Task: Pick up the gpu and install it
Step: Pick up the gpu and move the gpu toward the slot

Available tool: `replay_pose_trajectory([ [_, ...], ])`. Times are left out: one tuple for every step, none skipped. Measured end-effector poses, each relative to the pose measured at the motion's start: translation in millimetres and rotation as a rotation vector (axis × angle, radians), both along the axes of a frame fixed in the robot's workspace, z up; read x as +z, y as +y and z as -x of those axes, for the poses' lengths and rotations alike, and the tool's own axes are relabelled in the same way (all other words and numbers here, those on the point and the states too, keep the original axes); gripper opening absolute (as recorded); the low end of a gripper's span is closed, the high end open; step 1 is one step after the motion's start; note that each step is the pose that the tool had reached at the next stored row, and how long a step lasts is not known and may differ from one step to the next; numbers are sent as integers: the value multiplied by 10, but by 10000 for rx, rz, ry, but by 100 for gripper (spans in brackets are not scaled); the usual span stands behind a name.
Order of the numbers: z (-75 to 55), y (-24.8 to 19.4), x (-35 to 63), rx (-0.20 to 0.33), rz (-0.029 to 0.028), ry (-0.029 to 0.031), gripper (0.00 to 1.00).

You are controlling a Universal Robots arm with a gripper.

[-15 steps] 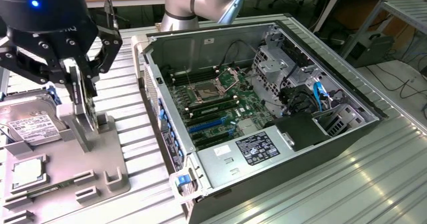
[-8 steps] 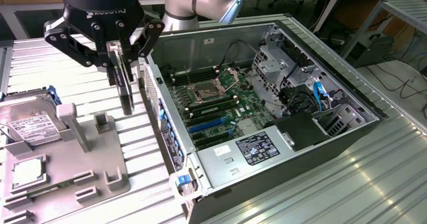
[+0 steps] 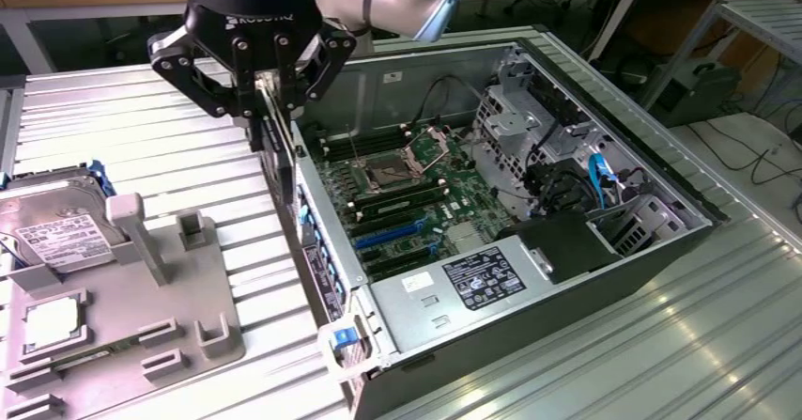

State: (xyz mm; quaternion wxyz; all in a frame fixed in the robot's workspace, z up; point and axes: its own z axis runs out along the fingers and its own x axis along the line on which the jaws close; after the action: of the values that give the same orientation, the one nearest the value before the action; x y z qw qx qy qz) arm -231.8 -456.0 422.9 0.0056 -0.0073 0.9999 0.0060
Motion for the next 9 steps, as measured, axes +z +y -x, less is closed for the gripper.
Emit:
replay_pose_trajectory([
  [-24,0,0,0,0,0,28],
  [-39,0,0,0,0,-1,28],
  [-57,0,0,0,0,0,28],
  [-74,0,0,0,0,0,28],
  [-85,0,0,0,0,0,28],
  [-100,0,0,0,0,0,28],
  [-112,0,0,1,0,0,28],
  [-131,0,0,0,0,0,28],
  [-148,0,0,0,0,0,28],
])
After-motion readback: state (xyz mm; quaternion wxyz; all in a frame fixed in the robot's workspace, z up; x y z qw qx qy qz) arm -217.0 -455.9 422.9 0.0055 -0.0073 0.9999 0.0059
